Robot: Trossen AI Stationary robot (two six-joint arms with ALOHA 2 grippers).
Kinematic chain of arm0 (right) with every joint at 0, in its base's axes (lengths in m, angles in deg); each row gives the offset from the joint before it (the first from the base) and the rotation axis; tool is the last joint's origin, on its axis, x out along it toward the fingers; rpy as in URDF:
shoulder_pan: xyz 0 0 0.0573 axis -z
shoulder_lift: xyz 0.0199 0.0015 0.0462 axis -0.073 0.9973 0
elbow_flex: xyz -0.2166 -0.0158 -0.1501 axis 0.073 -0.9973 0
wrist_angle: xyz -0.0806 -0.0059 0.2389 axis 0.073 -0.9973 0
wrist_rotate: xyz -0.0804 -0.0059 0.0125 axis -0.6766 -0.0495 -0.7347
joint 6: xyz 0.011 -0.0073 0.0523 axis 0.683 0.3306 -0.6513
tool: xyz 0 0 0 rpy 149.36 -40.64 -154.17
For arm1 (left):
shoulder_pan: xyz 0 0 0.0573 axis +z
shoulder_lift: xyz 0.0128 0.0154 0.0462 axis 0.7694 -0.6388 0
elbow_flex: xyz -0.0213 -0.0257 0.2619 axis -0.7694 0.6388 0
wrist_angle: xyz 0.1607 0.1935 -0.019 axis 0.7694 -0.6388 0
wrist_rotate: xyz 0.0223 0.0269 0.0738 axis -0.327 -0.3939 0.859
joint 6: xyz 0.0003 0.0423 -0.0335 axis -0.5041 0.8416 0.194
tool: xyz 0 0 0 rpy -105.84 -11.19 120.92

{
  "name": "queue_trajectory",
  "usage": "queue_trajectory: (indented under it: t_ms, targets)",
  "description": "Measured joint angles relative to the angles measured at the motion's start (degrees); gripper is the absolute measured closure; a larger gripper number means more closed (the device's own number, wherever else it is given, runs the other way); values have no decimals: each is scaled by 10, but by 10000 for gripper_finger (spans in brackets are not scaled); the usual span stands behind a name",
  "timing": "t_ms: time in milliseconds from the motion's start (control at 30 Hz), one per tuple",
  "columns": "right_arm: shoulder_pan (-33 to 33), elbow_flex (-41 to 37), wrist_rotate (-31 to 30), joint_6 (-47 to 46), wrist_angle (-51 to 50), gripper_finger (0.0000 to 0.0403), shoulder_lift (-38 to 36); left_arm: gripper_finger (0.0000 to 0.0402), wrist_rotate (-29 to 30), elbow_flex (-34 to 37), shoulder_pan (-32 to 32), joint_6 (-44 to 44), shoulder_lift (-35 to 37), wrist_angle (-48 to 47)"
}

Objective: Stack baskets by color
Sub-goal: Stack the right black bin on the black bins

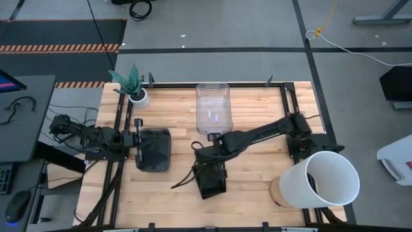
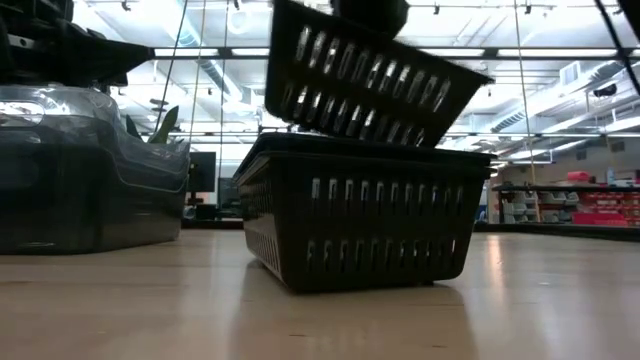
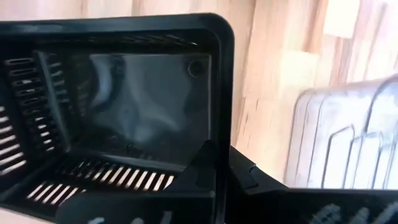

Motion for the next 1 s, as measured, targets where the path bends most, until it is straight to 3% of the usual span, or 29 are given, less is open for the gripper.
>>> queue_trajectory:
  t_ms: [300,500,733,1000]
  targets:
    - [2,156,13,64,-127,399,119,363,0,0,0,0,-1,-1]
    - [7,165,74,89,-142,399,155,372,0,0,0,0,-1,-1]
    - [7,165,118,45,-173,389,175,368,0,0,0,0,-1,-1]
    - [7,164,121,15,-154,317,175,366,0,0,0,0,-1,-1]
